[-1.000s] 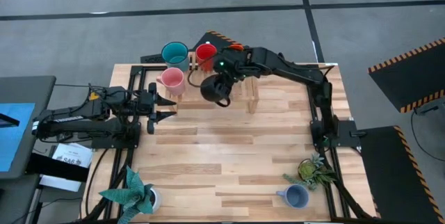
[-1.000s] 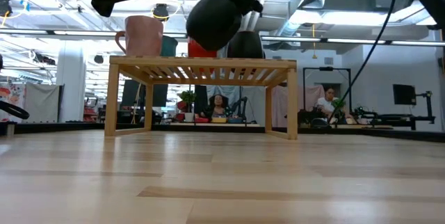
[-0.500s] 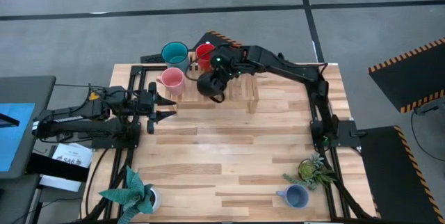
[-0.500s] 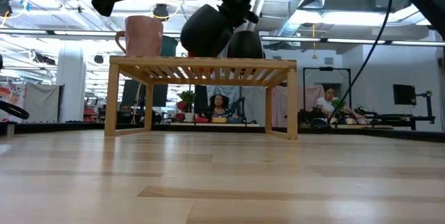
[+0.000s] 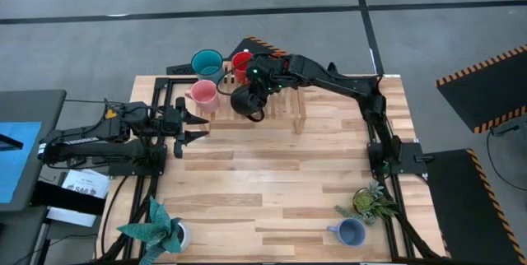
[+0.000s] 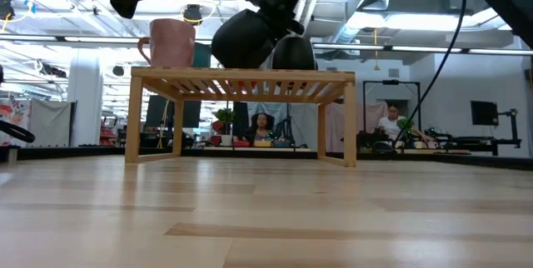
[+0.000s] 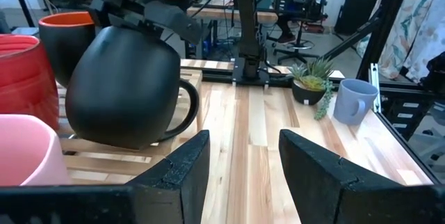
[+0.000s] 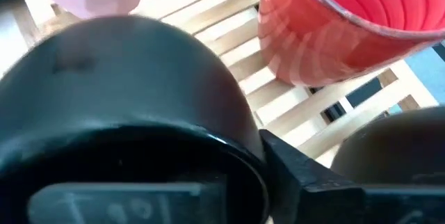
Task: Place coffee mugs
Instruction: Put the black cup on the shelf aligned with the other red cup
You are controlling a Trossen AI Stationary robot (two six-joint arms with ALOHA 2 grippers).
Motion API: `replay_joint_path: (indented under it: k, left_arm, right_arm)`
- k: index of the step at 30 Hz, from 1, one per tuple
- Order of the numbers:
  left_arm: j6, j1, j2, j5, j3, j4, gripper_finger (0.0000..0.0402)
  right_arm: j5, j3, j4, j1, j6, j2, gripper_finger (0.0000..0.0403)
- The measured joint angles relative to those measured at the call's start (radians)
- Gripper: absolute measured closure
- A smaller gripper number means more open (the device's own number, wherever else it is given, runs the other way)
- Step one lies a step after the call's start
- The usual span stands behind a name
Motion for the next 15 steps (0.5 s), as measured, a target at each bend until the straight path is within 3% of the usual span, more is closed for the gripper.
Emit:
replay_joint_path:
  k: [6,15]
  left_arm:
    - [0.0,0.0,0.0,0.0,0.0,0.004,0.0243]
    - [0.0,0.0,0.0,0.0,0.0,0.004,0.0243]
  right_arm:
    - [-0.022,-0.001,0.024,0.0,-0.043,0.001,0.0266]
    - [-0.023,0.046,0.047,0.004,-0.06,0.0,0.0241]
